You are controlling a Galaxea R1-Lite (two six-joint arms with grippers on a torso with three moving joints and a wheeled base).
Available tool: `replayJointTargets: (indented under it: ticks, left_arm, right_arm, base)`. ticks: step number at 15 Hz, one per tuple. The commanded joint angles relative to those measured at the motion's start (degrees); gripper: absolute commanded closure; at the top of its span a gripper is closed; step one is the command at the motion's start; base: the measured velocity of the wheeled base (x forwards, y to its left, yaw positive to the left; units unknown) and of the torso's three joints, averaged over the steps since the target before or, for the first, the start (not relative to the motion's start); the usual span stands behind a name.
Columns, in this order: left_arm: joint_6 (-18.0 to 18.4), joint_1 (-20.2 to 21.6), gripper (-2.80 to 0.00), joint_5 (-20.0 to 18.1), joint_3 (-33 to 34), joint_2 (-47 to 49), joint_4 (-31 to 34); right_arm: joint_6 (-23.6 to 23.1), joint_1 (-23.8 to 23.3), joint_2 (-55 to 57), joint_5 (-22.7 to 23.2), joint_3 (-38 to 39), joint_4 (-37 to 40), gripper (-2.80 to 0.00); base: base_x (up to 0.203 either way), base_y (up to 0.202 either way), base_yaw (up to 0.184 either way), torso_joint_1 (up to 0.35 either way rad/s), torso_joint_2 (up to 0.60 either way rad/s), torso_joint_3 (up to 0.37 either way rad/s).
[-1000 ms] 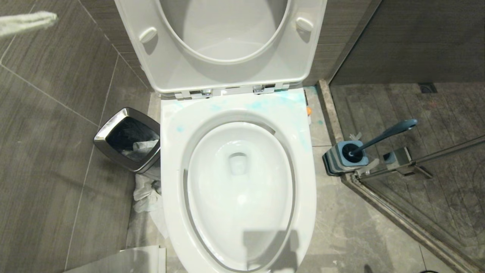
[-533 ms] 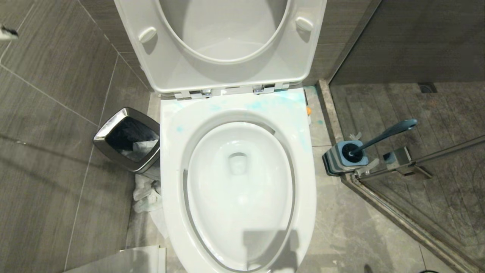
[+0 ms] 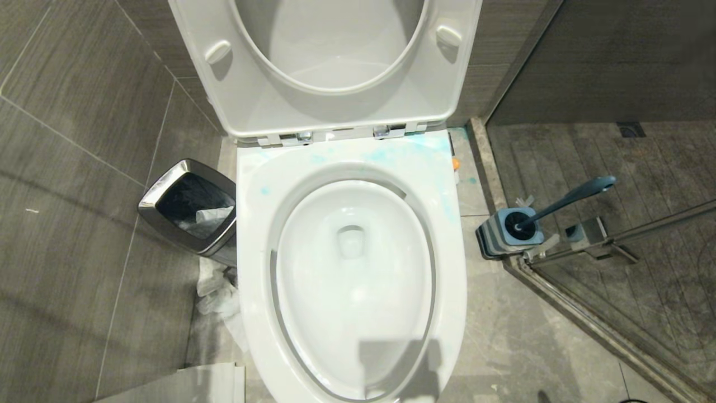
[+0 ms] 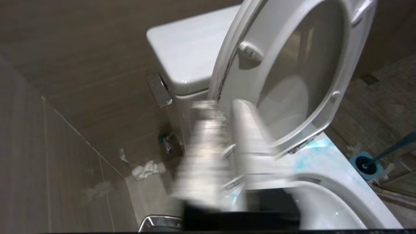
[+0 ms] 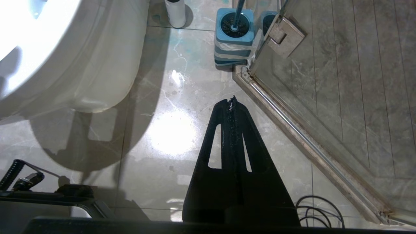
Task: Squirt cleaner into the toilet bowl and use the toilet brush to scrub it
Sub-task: Pour in the cleaning agent
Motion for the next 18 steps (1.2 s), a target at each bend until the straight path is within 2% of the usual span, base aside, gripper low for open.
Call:
replayJointTargets:
  ticks: [1, 3, 5, 8, 13, 15, 18]
  left_arm:
    - [0.3, -0.3, 0.00, -0.3, 3.4, -10.1, 0.0]
    - [0.4, -0.5, 0.00, -0.4, 8.3, -18.0, 0.1]
    - [0.4, -1.3, 0.00, -0.3, 16.2, -27.2, 0.4]
    - [0.6, -2.9, 0.00, 0.1, 33.5, -42.9, 1.4]
    - [0.9, -5.6, 0.00, 1.3, 60.9, -61.8, 1.8]
    - [2.3, -6.1, 0.00, 4.7, 72.5, -64.8, 0.0]
    - [4.6, -6.4, 0.00, 13.1, 90.7, -65.8, -6.4]
  right_arm:
    - [0.0, -0.1, 0.0, 0.0, 0.0, 0.0, 0.00]
    - [0.0, 0.0, 0.0, 0.0, 0.0, 0.0, 0.00]
    - [0.0, 0.0, 0.0, 0.0, 0.0, 0.0, 0.00]
    - [0.0, 0.0, 0.0, 0.0, 0.0, 0.0, 0.00]
    - [0.0, 0.0, 0.0, 0.0, 0.0, 0.0, 0.00]
    - [0.0, 0.0, 0.0, 0.0, 0.0, 0.0, 0.00]
    - [0.0, 0.0, 0.0, 0.0, 0.0, 0.0, 0.00]
  base:
    - [0.000, 0.000, 0.000, 0.000, 0.00, 0.000]
    - [0.000, 0.000, 0.000, 0.000, 0.00, 0.000]
    - [0.000, 0.000, 0.000, 0.000, 0.00, 0.000]
    - [0.000, 0.000, 0.000, 0.000, 0.00, 0.000]
    - [0.000, 0.000, 0.000, 0.000, 0.00, 0.000]
    - [0.000, 0.000, 0.000, 0.000, 0.00, 0.000]
    - [0.000, 0.000, 0.000, 0.000, 0.00, 0.000]
